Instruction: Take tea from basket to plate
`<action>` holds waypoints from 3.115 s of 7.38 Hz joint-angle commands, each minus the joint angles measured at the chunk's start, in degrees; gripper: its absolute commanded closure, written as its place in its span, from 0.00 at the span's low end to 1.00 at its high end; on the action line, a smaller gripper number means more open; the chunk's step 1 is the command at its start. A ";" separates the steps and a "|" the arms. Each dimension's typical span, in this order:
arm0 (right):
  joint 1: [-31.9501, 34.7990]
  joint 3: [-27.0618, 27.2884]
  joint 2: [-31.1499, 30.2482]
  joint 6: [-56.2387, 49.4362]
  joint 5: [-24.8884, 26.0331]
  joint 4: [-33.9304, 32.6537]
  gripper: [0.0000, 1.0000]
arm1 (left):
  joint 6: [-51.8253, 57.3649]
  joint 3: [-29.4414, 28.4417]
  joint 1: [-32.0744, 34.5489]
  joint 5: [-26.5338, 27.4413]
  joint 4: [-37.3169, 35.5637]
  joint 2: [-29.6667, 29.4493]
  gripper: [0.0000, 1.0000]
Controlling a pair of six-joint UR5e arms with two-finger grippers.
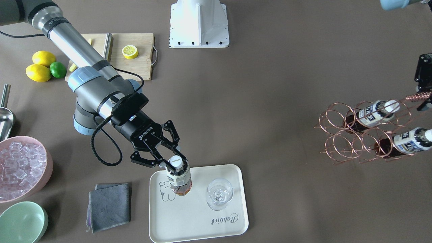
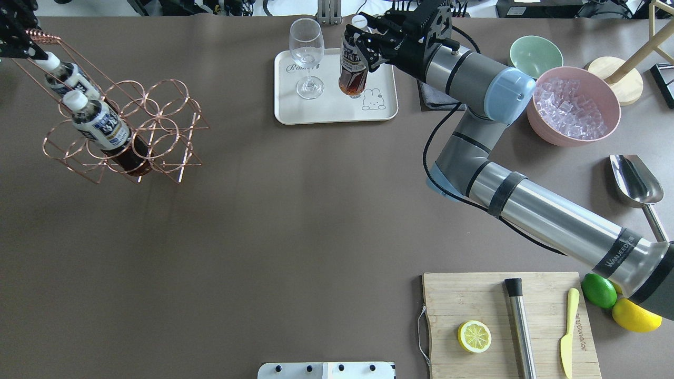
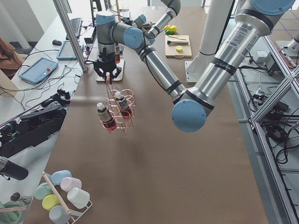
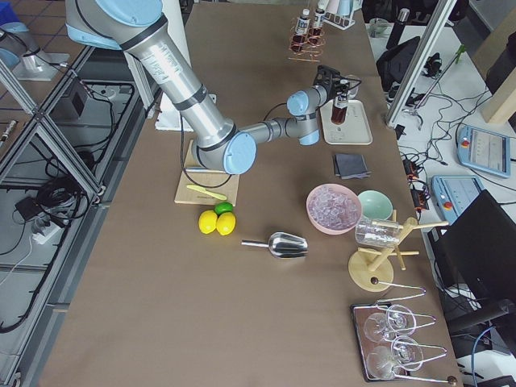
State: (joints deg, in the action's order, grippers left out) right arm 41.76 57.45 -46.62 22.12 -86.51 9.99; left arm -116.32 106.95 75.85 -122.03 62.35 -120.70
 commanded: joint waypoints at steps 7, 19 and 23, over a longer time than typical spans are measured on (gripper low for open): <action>-0.63 -3.22 -0.84 -2.69 0.90 5.39 0.52 | 10.94 -35.31 12.21 -0.23 30.45 -1.30 1.00; -3.18 5.30 -7.69 -2.08 -0.06 5.04 0.00 | 31.35 -10.32 14.85 -8.49 30.12 19.04 0.02; 5.13 14.86 -8.65 2.02 -15.73 -9.15 0.00 | 59.11 -0.44 14.76 -8.67 28.36 28.12 0.02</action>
State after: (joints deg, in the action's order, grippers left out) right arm 41.90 67.48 -54.52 20.69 -92.82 8.16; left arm -69.59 103.73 90.64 -130.57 91.41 -95.63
